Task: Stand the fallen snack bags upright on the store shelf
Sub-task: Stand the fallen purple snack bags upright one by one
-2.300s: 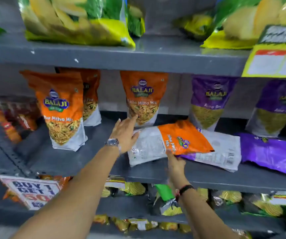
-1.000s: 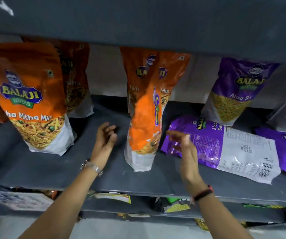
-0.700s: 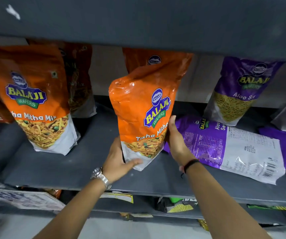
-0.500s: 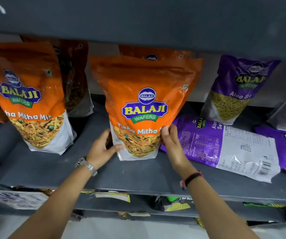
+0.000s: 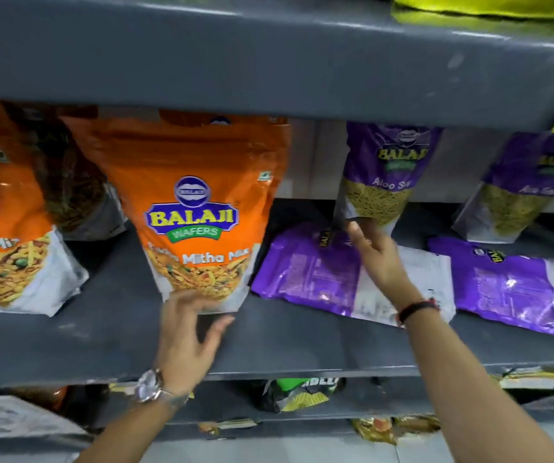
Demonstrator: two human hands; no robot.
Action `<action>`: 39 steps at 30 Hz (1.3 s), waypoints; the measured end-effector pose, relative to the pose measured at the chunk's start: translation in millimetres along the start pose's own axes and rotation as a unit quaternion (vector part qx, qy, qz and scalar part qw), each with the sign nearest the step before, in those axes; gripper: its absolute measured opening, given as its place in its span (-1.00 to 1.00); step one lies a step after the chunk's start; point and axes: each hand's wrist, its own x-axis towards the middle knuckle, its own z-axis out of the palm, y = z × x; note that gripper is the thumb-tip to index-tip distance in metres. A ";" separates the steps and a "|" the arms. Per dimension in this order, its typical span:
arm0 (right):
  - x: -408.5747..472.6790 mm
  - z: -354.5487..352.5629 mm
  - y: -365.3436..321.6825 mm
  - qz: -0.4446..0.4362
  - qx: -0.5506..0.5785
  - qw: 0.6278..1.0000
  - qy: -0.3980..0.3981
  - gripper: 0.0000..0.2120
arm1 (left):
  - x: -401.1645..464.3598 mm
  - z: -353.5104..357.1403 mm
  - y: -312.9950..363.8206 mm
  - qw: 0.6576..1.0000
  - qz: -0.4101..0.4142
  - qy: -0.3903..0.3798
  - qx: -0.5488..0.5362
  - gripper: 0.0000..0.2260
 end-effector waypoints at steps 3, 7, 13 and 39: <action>28.5 -60.1 29.5 0.040 -0.200 0.977 -0.059 -0.77 | 4.3 48.5 46.4 0.973 -0.091 -0.195 -0.088 -0.77; 48.1 -104.3 54.1 0.082 -0.284 0.935 -0.196 -0.68 | 15.7 111.2 89.6 0.791 -0.417 -0.362 -0.262 -0.76; 44.6 -124.1 75.4 0.091 -0.158 0.939 -0.292 -0.65 | 13.5 158.6 110.4 0.680 -0.551 -0.239 -0.419 -0.82; -25.7 -96.3 104.8 0.023 0.161 0.979 -0.126 -0.76 | 46.8 188.0 86.7 0.926 -0.273 -0.139 -0.219 -0.23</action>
